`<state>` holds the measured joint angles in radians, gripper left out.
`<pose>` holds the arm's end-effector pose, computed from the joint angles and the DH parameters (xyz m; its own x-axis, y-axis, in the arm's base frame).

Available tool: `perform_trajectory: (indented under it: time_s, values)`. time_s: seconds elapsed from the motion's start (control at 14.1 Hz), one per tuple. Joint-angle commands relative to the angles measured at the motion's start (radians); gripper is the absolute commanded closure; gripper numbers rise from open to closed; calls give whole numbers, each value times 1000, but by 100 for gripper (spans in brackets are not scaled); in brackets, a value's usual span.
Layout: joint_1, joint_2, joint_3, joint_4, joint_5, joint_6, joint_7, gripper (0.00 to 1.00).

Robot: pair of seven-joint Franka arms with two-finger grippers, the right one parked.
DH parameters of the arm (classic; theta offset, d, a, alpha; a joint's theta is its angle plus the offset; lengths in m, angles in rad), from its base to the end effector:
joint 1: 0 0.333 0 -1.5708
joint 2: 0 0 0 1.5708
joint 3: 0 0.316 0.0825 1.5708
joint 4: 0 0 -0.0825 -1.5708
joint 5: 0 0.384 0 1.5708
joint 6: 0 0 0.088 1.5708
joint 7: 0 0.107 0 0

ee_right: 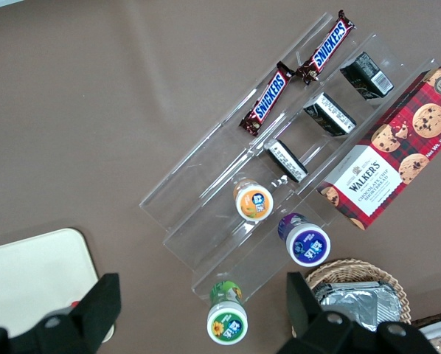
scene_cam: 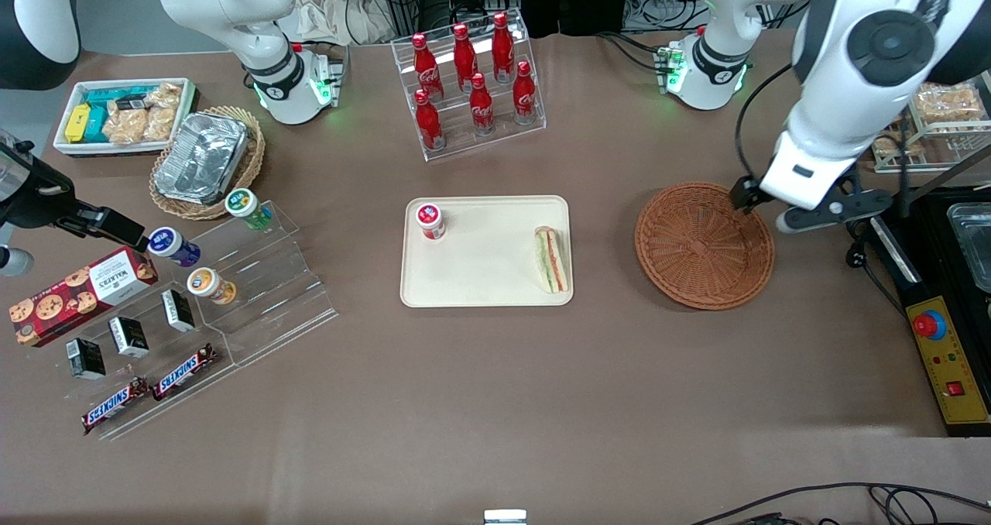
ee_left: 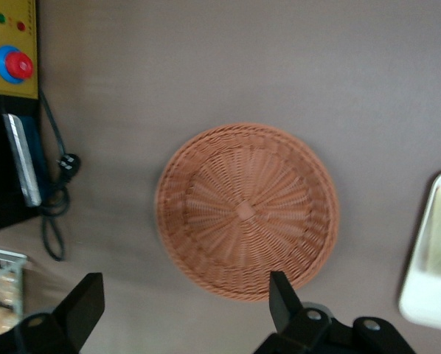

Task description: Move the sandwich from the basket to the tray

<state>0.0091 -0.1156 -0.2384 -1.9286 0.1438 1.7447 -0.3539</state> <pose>0.5077 -0.1100 0.5311 0.9951 0.0980 -0.0118 0.0943 -0.9789 -0.1812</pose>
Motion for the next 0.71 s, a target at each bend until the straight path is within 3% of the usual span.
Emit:
perform_trajectory:
  time_s: [0.0, 0.14, 0.35, 0.64]
  values:
    - [26, -58, -7, -7, -21, -25, 107, 1]
    - [8, -72, 37, -4, -39, -25, 110, 1]
    - [0, -73, 114, 57, -162, -69, 116, 1]
    - [5, -70, 162, 77, -179, -93, 182, 1]
